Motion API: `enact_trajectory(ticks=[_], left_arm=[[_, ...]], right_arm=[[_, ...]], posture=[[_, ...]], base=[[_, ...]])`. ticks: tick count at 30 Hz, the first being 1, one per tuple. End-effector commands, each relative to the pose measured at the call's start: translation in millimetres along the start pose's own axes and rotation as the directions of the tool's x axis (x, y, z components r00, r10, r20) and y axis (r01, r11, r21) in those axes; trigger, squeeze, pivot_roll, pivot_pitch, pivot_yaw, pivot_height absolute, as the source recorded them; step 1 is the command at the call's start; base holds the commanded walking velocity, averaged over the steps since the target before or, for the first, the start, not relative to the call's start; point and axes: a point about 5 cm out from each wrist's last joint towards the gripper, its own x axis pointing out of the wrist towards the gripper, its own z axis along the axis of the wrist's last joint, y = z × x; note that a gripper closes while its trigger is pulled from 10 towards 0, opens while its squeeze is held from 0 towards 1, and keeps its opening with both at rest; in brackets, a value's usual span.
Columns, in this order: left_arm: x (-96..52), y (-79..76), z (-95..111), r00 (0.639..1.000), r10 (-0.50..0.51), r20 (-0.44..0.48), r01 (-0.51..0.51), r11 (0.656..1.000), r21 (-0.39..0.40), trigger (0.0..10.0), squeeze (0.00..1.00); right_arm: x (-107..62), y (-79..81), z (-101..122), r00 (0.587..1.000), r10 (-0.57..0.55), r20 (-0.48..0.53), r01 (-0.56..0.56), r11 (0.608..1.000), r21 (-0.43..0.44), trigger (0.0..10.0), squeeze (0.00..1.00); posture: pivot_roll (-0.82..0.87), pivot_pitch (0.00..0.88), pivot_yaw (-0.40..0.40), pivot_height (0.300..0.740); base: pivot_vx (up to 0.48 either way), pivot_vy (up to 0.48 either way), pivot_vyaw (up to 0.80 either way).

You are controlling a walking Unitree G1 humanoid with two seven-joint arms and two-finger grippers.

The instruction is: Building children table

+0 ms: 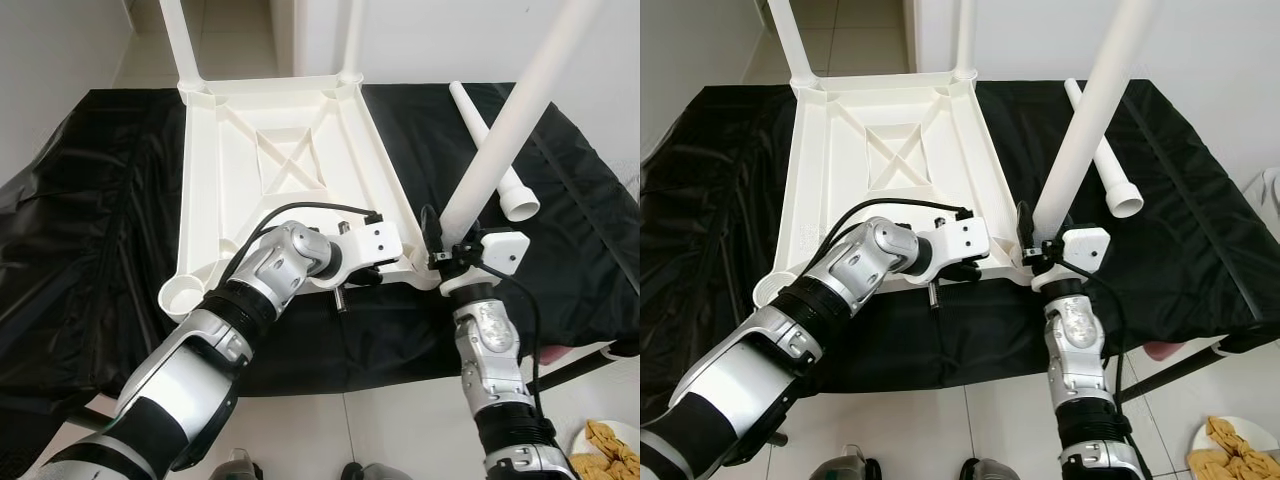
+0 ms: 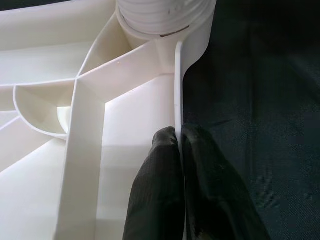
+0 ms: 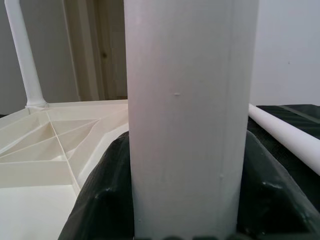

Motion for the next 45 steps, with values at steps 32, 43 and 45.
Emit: enact_trajectory(ticks=[32, 43, 45], left_arm=[[-17.2, 20.3, 21, 0.992, 0.119, 0.042, -0.122, 0.990, 0.066, 10.0, 0.00], [-17.7, 21.3, 21, 0.992, 0.122, 0.042, -0.124, 0.990, 0.066, 10.0, 0.00], [-17.6, 21.2, 21, 0.992, 0.121, 0.043, -0.124, 0.990, 0.066, 10.0, 0.00]], right_arm=[[-74.3, -40.9, -81, 0.738, -0.550, -0.391, 0.424, 0.829, -0.366, 10.0, 0.00], [-88.5, -35.6, -64, 0.858, -0.439, -0.268, 0.383, 0.893, -0.236, 10.0, 0.00], [-91.1, -35.0, -64, 0.864, -0.428, -0.264, 0.373, 0.898, -0.235, 10.0, 0.00]], posture=[[0.03, 0.090, 0.023, 0.740], [0.03, 0.097, 0.025, 0.740], [0.03, 0.097, 0.025, 0.740]], base=[[0.000, 0.000, 0.00], [0.000, 0.000, 0.00], [0.000, 0.000, 0.00]])
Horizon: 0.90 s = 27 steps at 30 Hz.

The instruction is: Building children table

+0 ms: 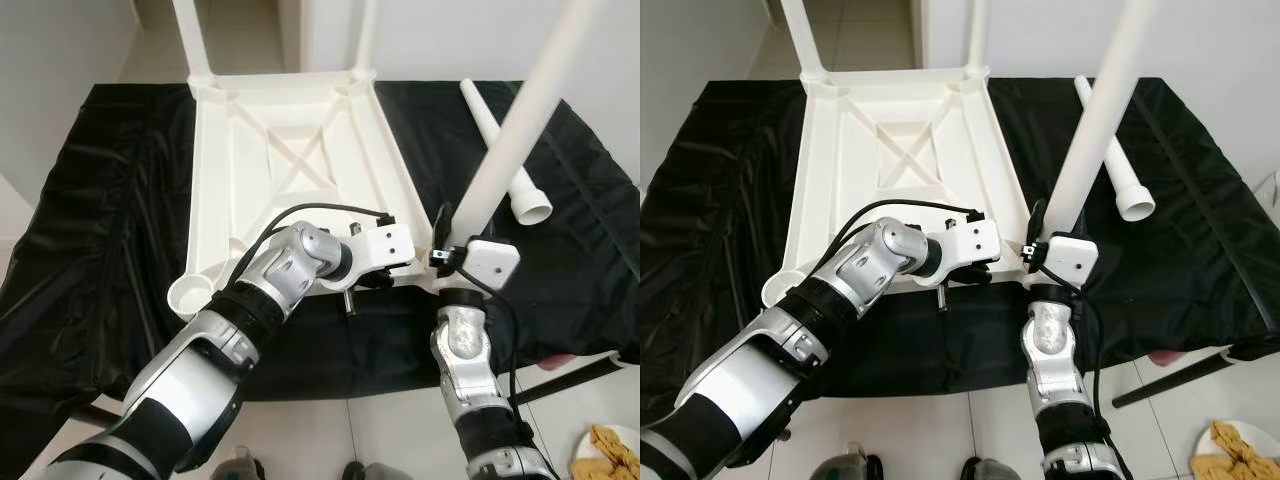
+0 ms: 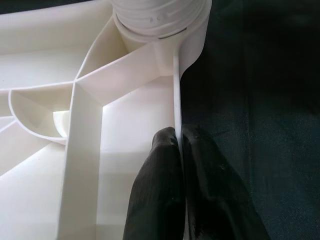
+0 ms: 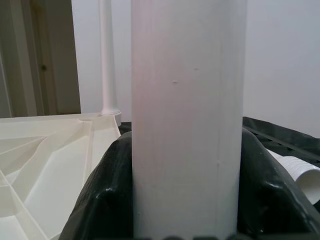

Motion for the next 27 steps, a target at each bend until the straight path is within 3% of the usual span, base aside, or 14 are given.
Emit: enact_trajectory(ticks=[1, 17, 24, 27], left_arm=[[-23.8, 27.9, 6, 0.986, 0.169, 0.001, -0.169, 0.985, 0.036, 10.0, 0.00], [-24.7, 27.5, 5, 0.987, 0.160, -0.006, -0.159, 0.987, 0.036, 10.0, 0.00], [-24.6, 26.8, 5, 0.988, 0.153, -0.008, -0.152, 0.988, 0.036, 10.0, 0.00], [-24.6, 26.3, 5, 0.989, 0.148, -0.010, -0.148, 0.988, 0.038, 10.0, 0.00]], right_arm=[[-72.7, -51.6, -62, 0.920, -0.115, -0.375, 0.057, 0.985, -0.162, 10.0, 0.00], [-79.2, -44.7, -54, 0.952, 0.049, -0.302, -0.108, 0.978, -0.180, 10.0, 0.00], [-73.3, -37.0, -52, 0.951, 0.099, -0.293, -0.143, 0.980, -0.135, 10.0, 0.00], [-65.5, -30.1, -52, 0.940, 0.130, -0.314, -0.152, 0.987, -0.048, 10.0, 0.00]], posture=[[0.03, 0.099, 0.026, 0.740], [0.03, 0.106, 0.040, 0.740], [0.03, 0.106, 0.046, 0.740], [0.03, 0.105, 0.050, 0.740]], base=[[0.000, 0.000, 0.00], [0.000, 0.000, 0.00], [0.000, 0.000, 0.00], [0.000, 0.000, 0.00]])
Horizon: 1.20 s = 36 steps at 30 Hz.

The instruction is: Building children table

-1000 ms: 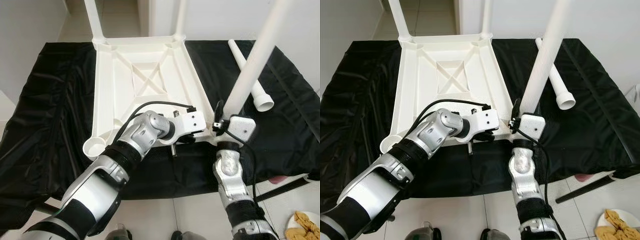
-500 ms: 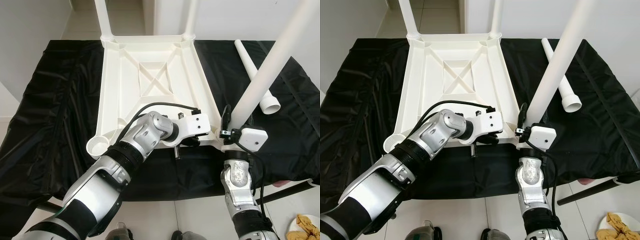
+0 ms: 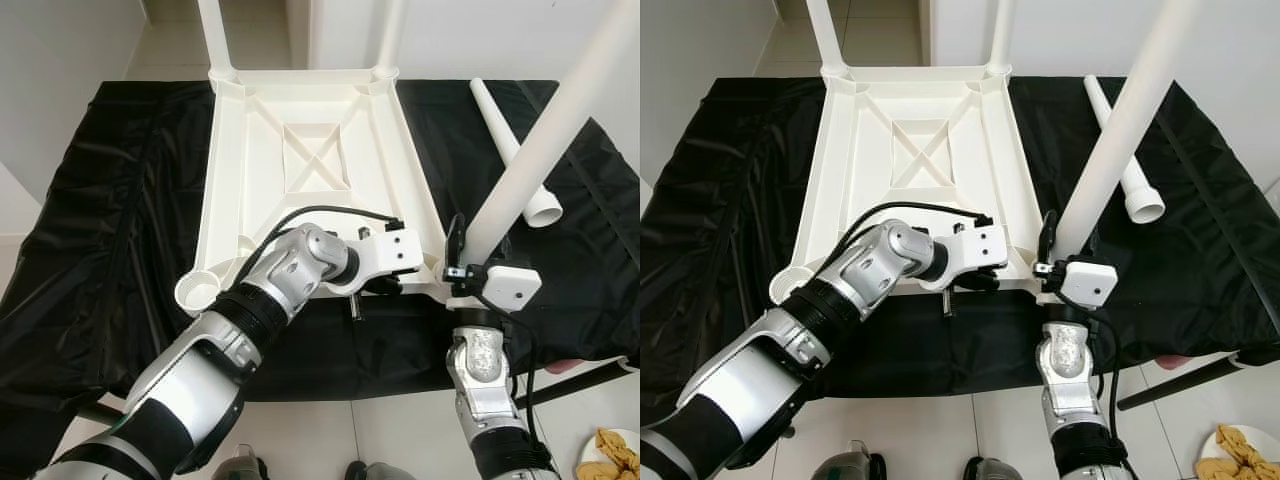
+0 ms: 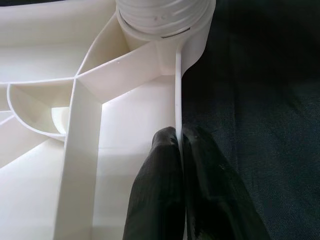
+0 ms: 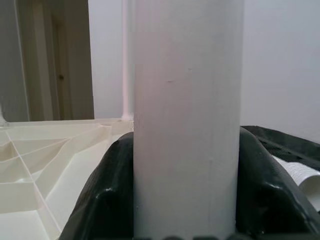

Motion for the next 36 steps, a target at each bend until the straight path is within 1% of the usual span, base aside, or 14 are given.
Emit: enact_trajectory(ticks=[1, 2, 4, 7, 8, 9, 10, 18, 19, 20, 21, 26, 32, 36], left_arm=[[-27.9, 29.6, 1, 0.984, 0.175, -0.027, -0.174, 0.984, 0.036, 10.0, 0.00], [-27.9, 29.6, 1, 0.984, 0.175, -0.027, -0.174, 0.984, 0.036, 10.0, 0.00], [-27.6, 29.3, 1, 0.985, 0.171, -0.029, -0.170, 0.985, 0.037, 10.0, 0.00], [-27.1, 28.8, 1, 0.986, 0.167, -0.029, -0.166, 0.986, 0.034, 10.0, 0.00], [-27.1, 28.4, 1, 0.986, 0.163, -0.028, -0.162, 0.986, 0.029, 10.0, 0.20], [-27.1, 28.4, 1, 0.986, 0.163, -0.028, -0.162, 0.986, 0.029, 10.0, 0.20], [-27.5, 28.1, 1, 0.988, 0.157, -0.017, -0.157, 0.988, 0.008, 10.0, 1.00], [-30.2, 27.3, 5, 0.989, 0.147, 0.000, -0.147, 0.989, 0.008, 10.0, 1.00], [-31.5, 27.5, 7, 0.990, 0.143, 0.011, -0.143, 0.990, 0.000, 10.0, 0.68], [-31.5, 27.5, 7, 0.990, 0.143, 0.011, -0.143, 0.990, 0.000, 10.0, 0.68], [-33.4, 27.8, 9, 0.990, 0.137, 0.028, -0.137, 0.991, -0.010, 10.0, 0.00], [-40.8, 32.5, 13, 0.986, 0.150, 0.069, -0.146, 0.988, -0.049, 10.0, 0.00], [-44.7, 34.2, 13, 0.980, 0.175, 0.098, -0.165, 0.981, -0.103, 10.0, 0.00], [-45.6, 34.1, 13, 0.978, 0.182, 0.106, -0.170, 0.979, -0.117, 10.0, 0.00]], right_arm=[[-52.7, -11.6, -51, 0.927, 0.050, -0.373, -0.060, 0.998, -0.016, 10.0, 0.00], [-52.7, -11.6, -51, 0.927, 0.050, -0.373, -0.060, 0.998, -0.016, 10.0, 0.00], [-41.7, -6.3, -52, 0.911, 0.093, -0.401, -0.069, 0.995, 0.075, 10.0, 0.00], [-33.8, -2.3, -51, 0.907, 0.138, -0.397, -0.107, 0.989, 0.099, 10.0, 0.00], [-30.2, -0.5, -50, 0.905, 0.157, -0.395, -0.121, 0.986, 0.115, 10.0, 0.00], [-30.2, -0.5, -50, 0.905, 0.157, -0.395, -0.121, 0.986, 0.115, 10.0, 0.00], [-26.4, 0.9, -49, 0.902, 0.178, -0.393, -0.136, 0.982, 0.132, 10.0, 0.00], [-15.4, 2.6, -47, 0.890, 0.245, -0.384, -0.191, 0.966, 0.174, 10.0, 0.00], [-12.2, 2.8, -45, 0.887, 0.263, -0.379, -0.206, 0.961, 0.186, 10.0, 0.00], [-12.2, 2.8, -45, 0.887, 0.263, -0.379, -0.206, 0.961, 0.186, 10.0, 0.00], [-7.6, 3.1, -43, 0.886, 0.284, -0.365, -0.222, 0.954, 0.202, 10.0, 0.00], [10.4, 5.0, -31, 0.889, 0.333, -0.315, -0.256, 0.930, 0.263, 10.0, 0.00], [21.7, 4.2, -26, 0.892, 0.339, -0.298, -0.258, 0.925, 0.279, 10.0, 0.00], [24.1, 3.8, -24, 0.894, 0.340, -0.292, -0.260, 0.925, 0.278, 10.0, 0.00]], posture=[[0.03, 0.105, 0.050, 0.740], [0.03, 0.105, 0.050, 0.740], [0.03, 0.103, 0.050, 0.740], [0.03, 0.100, 0.051, 0.740], [0.03, 0.099, 0.050, 0.740], [0.03, 0.099, 0.050, 0.740], [0.03, 0.095, 0.045, 0.740], [0.04, 0.087, 0.031, 0.740], [0.04, 0.084, 0.027, 0.740], [0.04, 0.084, 0.027, 0.740], [0.04, 0.082, 0.025, 0.740], [0.04, 0.073, 0.021, 0.740], [0.03, 0.069, 0.019, 0.740], [0.04, 0.069, 0.017, 0.740]], base=[[0.000, 0.000, 0.00], [0.000, 0.000, 0.00], [0.000, 0.000, 0.00], [0.000, 0.000, 0.00], [0.000, 0.000, 0.00], [0.000, 0.000, 0.00], [0.000, 0.000, 0.00], [0.000, 0.000, 0.00], [0.000, 0.000, 0.00], [0.000, 0.000, 0.00], [0.000, 0.000, 0.00], [0.000, 0.000, 0.00], [0.000, 0.000, 0.00], [0.000, 0.000, 0.00]])
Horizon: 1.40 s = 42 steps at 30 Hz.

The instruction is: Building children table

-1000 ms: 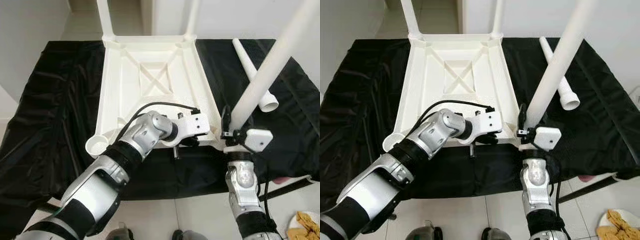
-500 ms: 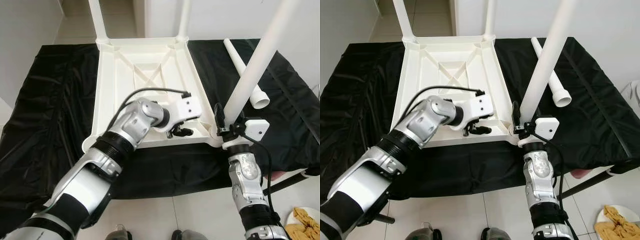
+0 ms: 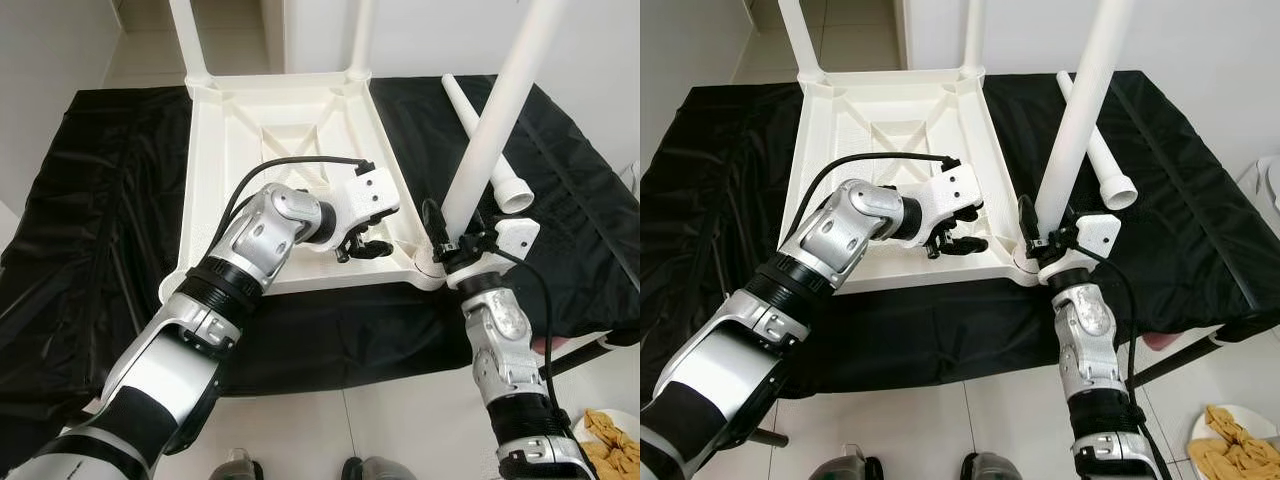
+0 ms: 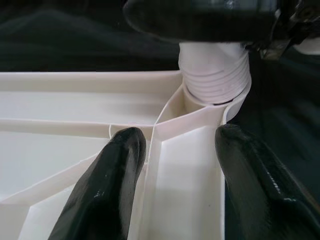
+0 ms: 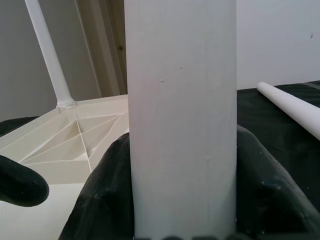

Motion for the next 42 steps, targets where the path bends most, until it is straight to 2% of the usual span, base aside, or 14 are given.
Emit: enact_trajectory(ticks=[1, 6, 8, 9, 12, 15, 19, 20, 24, 26, 30, 34, 39, 42], left_arm=[[-1.7, 0.1, 0, 1.000, 0.027, 0.012, -0.027, 0.999, -0.022, 10.0, 0.00], [-3.7, 0.1, -1, 0.999, 0.042, 0.020, -0.041, 0.998, -0.043, 10.0, 0.00], [-6.2, 1.5, -1, 0.998, 0.058, 0.024, -0.057, 0.997, -0.056, 10.0, 0.00], [-6.2, 1.5, -1, 0.998, 0.058, 0.024, -0.057, 0.997, -0.056, 10.0, 0.00], [-10.1, 5.1, -1, 0.996, 0.085, 0.034, -0.082, 0.994, -0.078, 10.0, 0.00], [-10.7, 6.1, 0, 0.994, 0.097, 0.041, -0.093, 0.991, -0.096, 10.0, 0.00], [-10.8, 5.8, 0, 0.994, 0.102, 0.044, -0.097, 0.989, -0.107, 10.0, 0.00], [-10.9, 5.6, 1, 0.993, 0.105, 0.047, -0.099, 0.988, -0.116, 10.0, 0.00], [-11.0, 6.1, 1, 0.992, 0.113, 0.049, -0.106, 0.986, -0.126, 10.0, 0.00], [-12.1, 9.0, -1, 0.988, 0.146, 0.057, -0.135, 0.976, -0.170, 10.0, 0.00], [-13.6, 11.5, -2, 0.981, 0.180, 0.069, -0.163, 0.966, -0.202, 10.0, 0.00], [-17.2, 16.6, -7, 0.967, 0.242, 0.075, -0.212, 0.936, -0.281, 10.0, 0.00], [-19.7, 17.3, -16, 0.955, 0.290, 0.065, -0.256, 0.913, -0.316, 10.0, 0.00], [-21.6, 18.8, -19, 0.943, 0.326, 0.069, -0.280, 0.888, -0.366, 10.0, 0.00]], right_arm=[[-13.4, -0.1, -28, 0.988, -0.007, -0.155, 0.013, 0.999, 0.039, 10.0, 0.00], [-17.2, -0.2, -27, 0.989, 0.021, -0.149, -0.020, 1.000, 0.012, 10.0, 0.00], [-27.6, -0.4, -30, 0.987, 0.035, -0.154, -0.039, 0.999, -0.021, 10.0, 0.00], [-27.6, -0.4, -30, 0.987, 0.035, -0.154, -0.039, 0.999, -0.021, 10.0, 0.00], [-45.8, -3.3, -37, 0.985, 0.007, -0.170, -0.019, 0.997, -0.070, 10.0, 0.00], [-50.8, -4.5, -38, 0.986, -0.014, -0.169, 0.001, 0.997, -0.077, 10.0, 0.00], [-48.7, -3.9, -33, 0.988, -0.018, -0.150, 0.007, 0.997, -0.072, 10.0, 0.00], [-39.9, -2.8, -23, 0.994, -0.014, -0.110, 0.009, 0.998, -0.054, 10.0, 0.00], [-34.7, -2.3, -16, 0.996, -0.009, -0.085, 0.005, 0.999, -0.050, 10.0, 0.00], [-17.4, -1.8, 7, 1.000, 0.005, 0.001, -0.005, 0.999, -0.044, 10.0, 0.00], [-6.0, -0.7, 23, 0.998, 0.019, 0.058, -0.017, 0.999, -0.049, 10.0, 0.00], [10.7, 1.6, 46, 0.990, 0.053, 0.131, -0.046, 0.997, -0.054, 10.0, 0.00], [22.3, 1.7, 59, 0.984, 0.077, 0.158, -0.069, 0.996, -0.055, 10.0, 0.00], [27.9, 2.1, 63, 0.984, 0.085, 0.157, -0.078, 0.996, -0.048, 10.0, 0.00]], posture=[[0.03, 0.069, 0.014, 0.740], [0.04, 0.073, 0.009, 0.740], [0.03, 0.082, 0.006, 0.740], [0.03, 0.082, 0.006, 0.740], [0.03, 0.089, 0.010, 0.740], [0.03, 0.093, 0.013, 0.740], [0.02, 0.093, 0.014, 0.740], [0.02, 0.096, 0.021, 0.740], [0.02, 0.097, 0.021, 0.740], [0.02, 0.098, 0.018, 0.740], [0.02, 0.098, 0.016, 0.740], [0.02, 0.096, 0.010, 0.740], [0.03, 0.096, 0.003, 0.740], [0.03, 0.098, -0.002, 0.740]], base=[[0.000, 0.000, 0.00], [0.000, 0.000, 0.00], [0.000, 0.000, 0.00], [0.000, 0.000, 0.00], [0.000, 0.000, 0.00], [0.000, 0.000, 0.00], [0.000, 0.000, 0.00], [0.000, 0.000, 0.00], [0.000, 0.000, 0.00], [0.000, 0.000, 0.00], [0.000, 0.000, 0.00], [0.000, 0.000, 0.00], [0.000, 0.000, 0.00], [0.000, 0.000, 0.00]])
